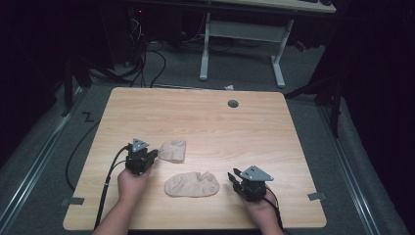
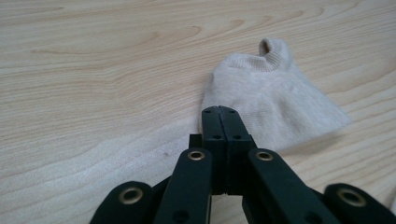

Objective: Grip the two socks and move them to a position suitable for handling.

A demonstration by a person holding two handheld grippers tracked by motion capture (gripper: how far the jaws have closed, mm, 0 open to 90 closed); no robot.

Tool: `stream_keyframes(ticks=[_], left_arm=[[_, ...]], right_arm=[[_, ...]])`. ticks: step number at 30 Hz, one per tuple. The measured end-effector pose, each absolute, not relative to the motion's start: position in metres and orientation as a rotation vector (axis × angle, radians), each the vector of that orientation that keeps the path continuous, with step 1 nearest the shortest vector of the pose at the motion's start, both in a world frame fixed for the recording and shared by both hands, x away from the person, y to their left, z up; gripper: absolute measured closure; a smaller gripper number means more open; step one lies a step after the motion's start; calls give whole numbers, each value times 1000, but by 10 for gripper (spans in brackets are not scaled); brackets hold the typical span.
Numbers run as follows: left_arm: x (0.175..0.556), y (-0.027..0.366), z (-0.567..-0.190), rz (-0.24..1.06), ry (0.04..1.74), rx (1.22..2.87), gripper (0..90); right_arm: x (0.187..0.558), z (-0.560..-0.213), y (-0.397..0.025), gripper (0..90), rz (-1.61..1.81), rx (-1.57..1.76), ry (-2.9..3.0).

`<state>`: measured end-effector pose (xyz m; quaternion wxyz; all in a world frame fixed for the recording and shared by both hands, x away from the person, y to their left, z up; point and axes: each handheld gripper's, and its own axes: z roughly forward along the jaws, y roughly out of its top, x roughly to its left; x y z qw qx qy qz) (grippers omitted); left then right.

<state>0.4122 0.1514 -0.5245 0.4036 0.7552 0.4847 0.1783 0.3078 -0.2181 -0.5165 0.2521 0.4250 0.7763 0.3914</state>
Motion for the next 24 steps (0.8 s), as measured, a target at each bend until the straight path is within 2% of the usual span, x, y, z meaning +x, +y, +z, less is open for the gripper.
stream_keyframes(ticks=[3, 7, 10, 11, 12, 13, 17, 24], left_arm=[[417, 149, -524, 443, 1225, 1898, 853], [424, 146, -525, 406, 1250, 1860, 650], [428, 144, -533, 377, 1273, 1895, 614], [428, 143, -535, 381, 1271, 1899, 615], [428, 142, -534, 389, 1272, 1907, 670], [427, 142, -534, 387, 1271, 1911, 670], [425, 141, -534, 398, 1261, 1935, 827], [417, 140, -525, 450, 1217, 1941, 860]], right_arm=[[308, -517, -218, 703, 1065, 1159, 2112], [309, -518, -217, 700, 1066, 1154, 2116], [309, -518, -216, 699, 1067, 1154, 2122], [309, -518, -216, 699, 1068, 1155, 2125], [309, -518, -215, 699, 1068, 1154, 2128], [309, -518, -215, 699, 1068, 1154, 2128], [310, -519, -215, 699, 1072, 1152, 2129], [310, -519, -215, 699, 1074, 1158, 2130]])
